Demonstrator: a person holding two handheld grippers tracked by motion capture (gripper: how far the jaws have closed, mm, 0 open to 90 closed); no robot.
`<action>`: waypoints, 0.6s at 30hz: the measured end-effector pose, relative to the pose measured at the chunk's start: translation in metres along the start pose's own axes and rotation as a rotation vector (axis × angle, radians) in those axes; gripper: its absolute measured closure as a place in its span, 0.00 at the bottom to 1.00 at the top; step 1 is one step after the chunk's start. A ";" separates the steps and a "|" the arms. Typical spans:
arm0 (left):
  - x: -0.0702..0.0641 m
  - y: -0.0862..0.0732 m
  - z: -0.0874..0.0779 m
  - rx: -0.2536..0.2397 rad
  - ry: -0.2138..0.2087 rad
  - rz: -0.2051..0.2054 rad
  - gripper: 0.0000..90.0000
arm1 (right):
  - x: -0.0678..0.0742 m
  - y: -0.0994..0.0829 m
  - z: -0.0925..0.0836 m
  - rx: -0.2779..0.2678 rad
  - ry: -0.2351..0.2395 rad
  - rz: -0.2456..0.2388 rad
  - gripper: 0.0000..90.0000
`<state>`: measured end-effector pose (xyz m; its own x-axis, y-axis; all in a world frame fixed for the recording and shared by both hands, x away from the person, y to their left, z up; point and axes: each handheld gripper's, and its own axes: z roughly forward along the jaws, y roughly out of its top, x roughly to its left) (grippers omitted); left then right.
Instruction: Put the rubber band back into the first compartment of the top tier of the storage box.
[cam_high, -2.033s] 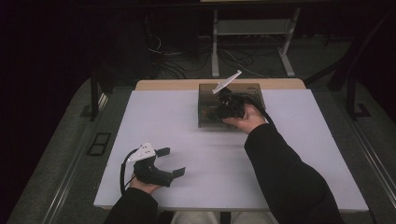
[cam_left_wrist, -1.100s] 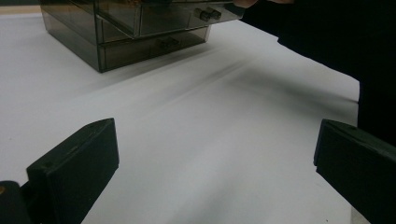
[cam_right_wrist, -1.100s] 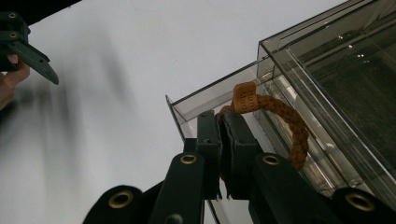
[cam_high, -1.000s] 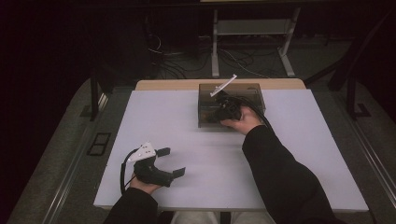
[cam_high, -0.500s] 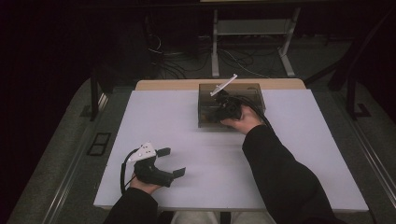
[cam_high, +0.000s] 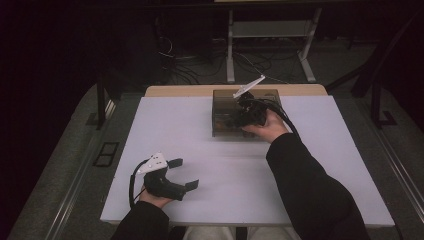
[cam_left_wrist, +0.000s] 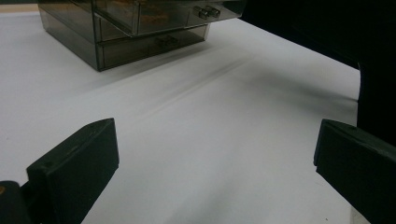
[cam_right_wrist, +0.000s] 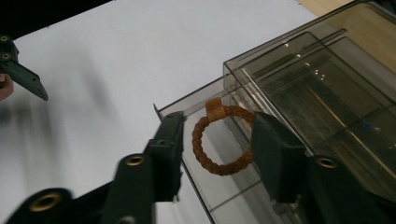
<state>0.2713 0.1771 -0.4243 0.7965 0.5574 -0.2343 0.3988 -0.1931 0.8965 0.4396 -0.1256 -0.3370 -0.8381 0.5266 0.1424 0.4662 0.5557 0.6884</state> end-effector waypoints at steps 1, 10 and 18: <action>0.000 0.000 0.000 0.000 -0.001 0.001 0.00 | 0.001 0.000 -0.002 -0.001 -0.004 0.008 0.53; 0.000 0.000 0.000 0.003 -0.002 0.000 0.00 | 0.004 -0.009 -0.020 -0.020 -0.042 0.038 0.23; 0.000 0.000 0.001 0.002 -0.002 0.000 0.00 | 0.008 -0.023 -0.038 -0.039 -0.029 0.057 0.00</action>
<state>0.2714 0.1760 -0.4247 0.7975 0.5555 -0.2353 0.3997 -0.1943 0.8958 0.4120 -0.1587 -0.3245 -0.8016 0.5755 0.1620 0.5012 0.4990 0.7070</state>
